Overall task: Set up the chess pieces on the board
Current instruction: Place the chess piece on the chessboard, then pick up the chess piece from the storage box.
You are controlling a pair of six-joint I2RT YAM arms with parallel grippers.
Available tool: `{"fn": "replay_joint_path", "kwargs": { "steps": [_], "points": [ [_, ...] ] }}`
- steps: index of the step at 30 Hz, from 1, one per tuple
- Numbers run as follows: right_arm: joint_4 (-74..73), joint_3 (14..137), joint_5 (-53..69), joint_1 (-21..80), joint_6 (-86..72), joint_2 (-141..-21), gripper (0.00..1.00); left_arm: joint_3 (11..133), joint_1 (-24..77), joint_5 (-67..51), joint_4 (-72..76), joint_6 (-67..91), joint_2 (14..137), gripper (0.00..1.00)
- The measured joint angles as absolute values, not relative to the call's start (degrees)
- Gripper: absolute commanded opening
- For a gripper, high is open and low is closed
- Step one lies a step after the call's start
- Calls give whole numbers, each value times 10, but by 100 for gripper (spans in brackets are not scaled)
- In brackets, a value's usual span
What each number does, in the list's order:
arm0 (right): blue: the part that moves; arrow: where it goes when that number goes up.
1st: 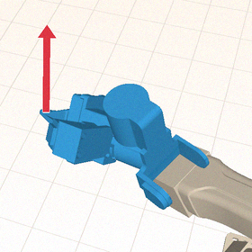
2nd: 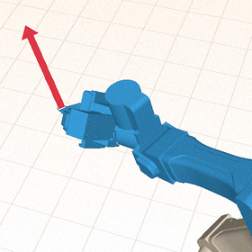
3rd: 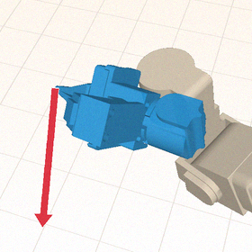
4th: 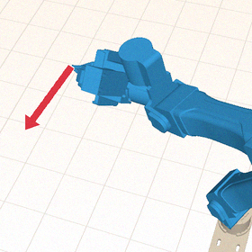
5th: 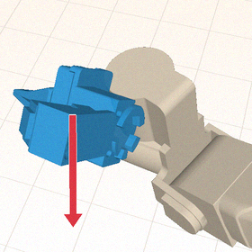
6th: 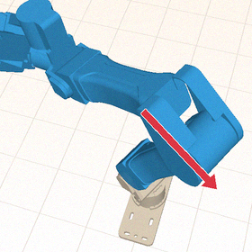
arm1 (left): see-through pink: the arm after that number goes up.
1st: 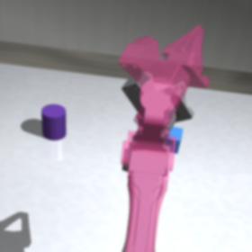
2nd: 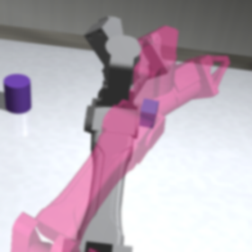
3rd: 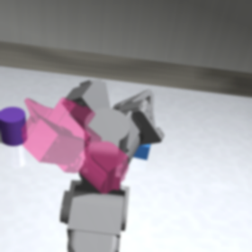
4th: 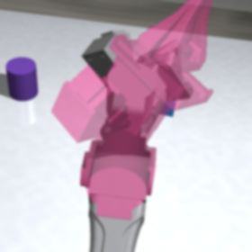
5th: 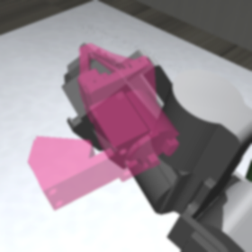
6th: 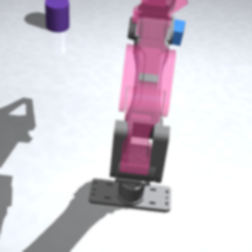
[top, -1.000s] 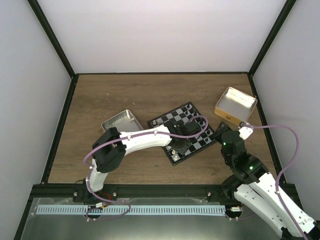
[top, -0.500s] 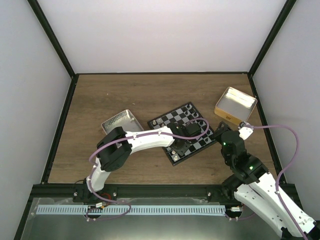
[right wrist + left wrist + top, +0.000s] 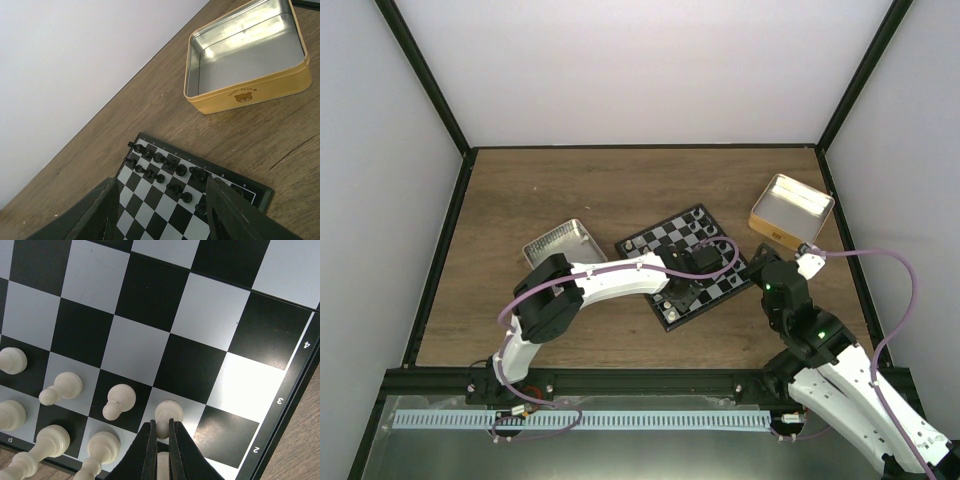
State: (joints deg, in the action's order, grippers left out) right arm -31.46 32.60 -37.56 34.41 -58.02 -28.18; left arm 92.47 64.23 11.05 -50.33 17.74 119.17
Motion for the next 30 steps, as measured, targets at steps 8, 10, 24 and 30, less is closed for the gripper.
{"fn": "replay_joint_path", "kwargs": {
  "steps": [8,10,24,30],
  "points": [
    [-317,326,-375,344,-583,-282,49,925,642,111,-507,175,1192,12],
    [-317,326,-375,344,-584,-282,50,925,642,111,-508,175,1192,15],
    [-317,326,-375,344,-586,-284,51,927,641,75,-497,173,1179,34],
    [-317,326,-371,344,-586,-286,51,914,615,61,-472,183,1107,40]
  ]
}}
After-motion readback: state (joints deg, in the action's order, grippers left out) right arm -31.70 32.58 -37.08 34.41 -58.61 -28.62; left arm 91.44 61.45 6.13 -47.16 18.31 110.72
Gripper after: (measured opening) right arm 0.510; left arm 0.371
